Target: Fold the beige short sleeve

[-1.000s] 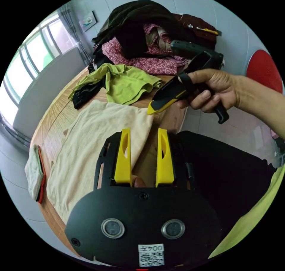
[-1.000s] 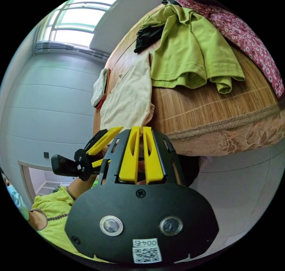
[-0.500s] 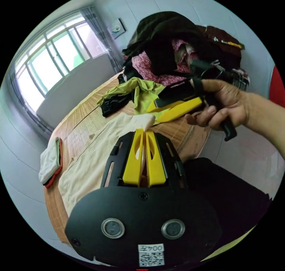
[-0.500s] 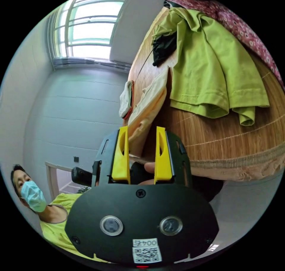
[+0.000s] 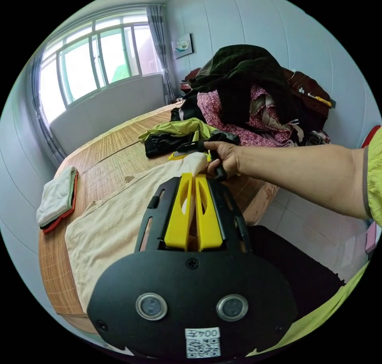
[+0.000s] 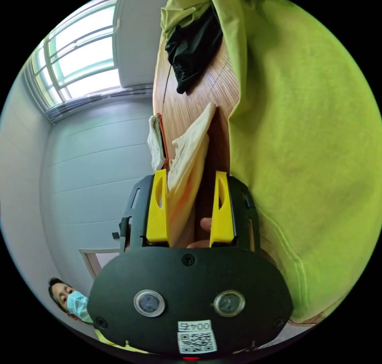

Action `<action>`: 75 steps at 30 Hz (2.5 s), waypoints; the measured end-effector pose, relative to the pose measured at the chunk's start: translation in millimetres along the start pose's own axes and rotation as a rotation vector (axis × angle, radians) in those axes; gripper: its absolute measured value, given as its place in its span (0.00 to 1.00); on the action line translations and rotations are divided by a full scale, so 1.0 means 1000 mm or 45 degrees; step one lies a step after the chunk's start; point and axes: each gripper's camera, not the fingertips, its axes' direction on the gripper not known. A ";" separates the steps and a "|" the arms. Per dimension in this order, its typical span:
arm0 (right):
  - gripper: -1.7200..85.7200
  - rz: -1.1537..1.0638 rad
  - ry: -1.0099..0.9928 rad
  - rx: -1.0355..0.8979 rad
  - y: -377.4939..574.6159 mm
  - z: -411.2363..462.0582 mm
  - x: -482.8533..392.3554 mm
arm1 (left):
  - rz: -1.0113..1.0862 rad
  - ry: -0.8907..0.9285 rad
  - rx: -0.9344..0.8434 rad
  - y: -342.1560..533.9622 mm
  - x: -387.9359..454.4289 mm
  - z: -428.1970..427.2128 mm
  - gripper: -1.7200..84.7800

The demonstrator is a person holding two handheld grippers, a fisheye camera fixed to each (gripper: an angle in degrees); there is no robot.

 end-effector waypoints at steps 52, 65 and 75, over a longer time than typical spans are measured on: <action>0.07 -0.727 1.625 -0.260 0.124 0.802 -0.195 | -2.053 1.023 0.780 0.455 -0.468 -0.172 0.03; 0.11 -1.340 1.729 -0.131 0.207 0.780 -0.322 | -2.145 0.885 0.825 0.498 -0.460 -0.225 0.03; 0.11 -1.187 0.948 -0.151 0.258 0.534 -0.264 | -1.526 0.439 0.521 0.421 -0.449 -0.252 0.04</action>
